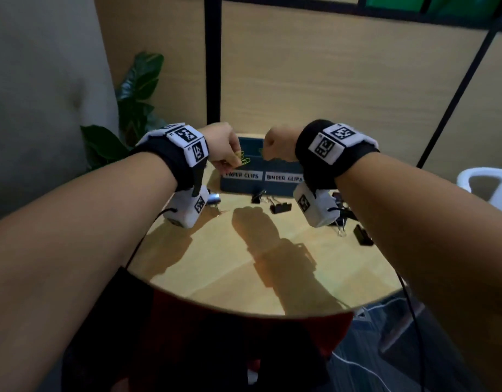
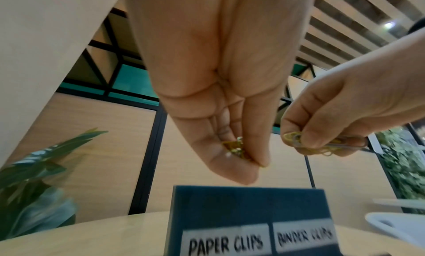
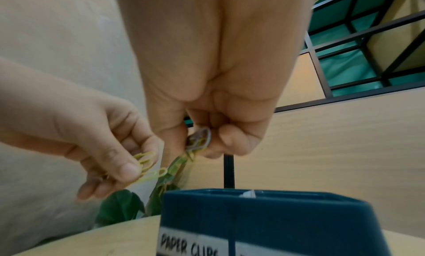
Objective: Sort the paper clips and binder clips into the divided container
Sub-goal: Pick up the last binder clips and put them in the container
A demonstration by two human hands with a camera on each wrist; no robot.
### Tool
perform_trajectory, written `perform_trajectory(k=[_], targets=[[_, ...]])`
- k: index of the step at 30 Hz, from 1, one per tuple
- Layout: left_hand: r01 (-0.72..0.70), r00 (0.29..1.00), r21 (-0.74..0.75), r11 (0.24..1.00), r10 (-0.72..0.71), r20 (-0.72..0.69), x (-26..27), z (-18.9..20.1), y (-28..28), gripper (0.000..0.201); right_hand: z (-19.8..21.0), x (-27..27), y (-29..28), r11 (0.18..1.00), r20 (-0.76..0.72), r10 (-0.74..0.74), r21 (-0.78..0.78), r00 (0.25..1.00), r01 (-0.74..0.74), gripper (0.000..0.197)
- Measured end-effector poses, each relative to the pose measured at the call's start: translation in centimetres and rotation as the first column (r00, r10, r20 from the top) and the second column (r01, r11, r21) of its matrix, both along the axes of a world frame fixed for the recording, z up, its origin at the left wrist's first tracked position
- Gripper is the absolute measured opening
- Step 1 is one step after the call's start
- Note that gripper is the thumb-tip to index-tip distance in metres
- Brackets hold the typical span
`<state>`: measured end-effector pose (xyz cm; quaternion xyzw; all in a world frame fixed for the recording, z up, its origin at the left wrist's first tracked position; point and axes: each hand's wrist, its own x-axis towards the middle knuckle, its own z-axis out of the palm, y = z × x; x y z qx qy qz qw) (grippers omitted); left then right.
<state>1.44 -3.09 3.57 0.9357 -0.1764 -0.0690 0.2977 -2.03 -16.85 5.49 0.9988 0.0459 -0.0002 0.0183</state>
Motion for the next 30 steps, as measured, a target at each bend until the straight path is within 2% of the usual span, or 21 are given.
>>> perform_trajectory(k=[2, 4, 7, 8, 10, 12, 16, 18, 21, 24, 25, 27, 29, 30], targets=[[-0.061, 0.998, -0.076, 0.995, 0.063, 0.023, 2.0, 1.1, -0.2, 0.020, 0.8, 2.7, 0.2, 0.999, 0.030, -0.040, 0.031, 0.999, 0.039, 0.030], [-0.120, 0.989, -0.091, 0.989, 0.127, 0.074, 4.2, 1.7, -0.9, 0.013, 1.0, 5.4, 0.5, 0.996, 0.044, -0.081, 0.037, 0.996, 0.080, 0.017], [-0.159, 0.982, -0.073, 0.985, 0.165, 0.089, 7.2, 1.7, -2.0, 0.009, 0.3, 9.0, 1.3, 0.991, -0.020, -0.127, -0.048, 0.992, 0.126, 0.036], [-0.163, 0.983, -0.049, 0.985, 0.166, 0.077, 7.9, 1.5, -2.4, 0.010, -0.1, 10.1, 1.5, 0.989, -0.050, -0.128, -0.086, 0.991, 0.124, 0.038], [-0.160, 0.985, 0.045, 0.986, 0.156, 0.078, 9.1, 1.3, -2.9, 0.018, -0.7, 11.8, 1.7, 0.982, -0.089, -0.116, -0.161, 0.989, 0.101, 0.026], [-0.161, 0.984, 0.116, 0.980, 0.151, 0.097, 9.8, 1.1, -3.1, 0.021, -1.1, 12.8, 1.7, 0.985, -0.112, -0.093, -0.152, 0.989, 0.075, 0.017], [-0.143, 0.980, 0.161, 0.977, 0.116, 0.164, 10.0, 0.8, -2.8, 0.027, -1.6, 13.0, 1.8, 0.986, -0.135, -0.097, -0.151, 0.986, 0.076, 0.017], [-0.109, 0.984, 0.225, 0.968, 0.073, 0.165, 9.9, 0.5, -2.7, 0.029, -1.6, 12.6, 1.7, 0.989, -0.093, -0.095, -0.123, 0.991, 0.083, 0.021], [-0.064, 0.990, 0.237, 0.969, 0.033, 0.135, 8.9, 0.5, -2.4, 0.016, -1.3, 11.4, 1.8, 0.995, 0.027, -0.049, -0.081, 0.998, 0.051, 0.033], [-0.113, 0.981, 0.212, 0.971, 0.076, 0.178, 7.4, 0.7, -0.3, 0.034, -1.2, 9.6, 2.4, 0.998, 0.197, 0.008, 0.058, 0.980, -0.020, 0.026], [-0.137, 0.985, 0.228, 0.964, 0.107, 0.136, 6.9, 0.5, 0.8, 0.043, -1.3, 8.8, 2.9, 0.991, 0.221, 0.031, 0.120, 0.975, -0.058, 0.023], [-0.088, 0.989, 0.337, 0.938, 0.123, -0.084, 5.9, -0.1, 3.2, 0.065, -1.7, 7.1, 4.4, 0.979, 0.166, 0.113, 0.148, 0.980, -0.138, 0.021], [0.043, 0.942, 0.479, 0.877, 0.125, -0.313, 4.8, -0.7, 4.9, 0.091, -2.5, 5.6, 6.1, 0.983, -0.024, 0.183, -0.021, 0.983, -0.184, 0.024], [0.100, 0.923, 0.536, 0.839, 0.123, -0.364, 4.4, -1.2, 5.4, 0.100, -3.0, 5.0, 7.1, 0.972, -0.120, 0.182, -0.127, 0.976, -0.197, 0.026]])
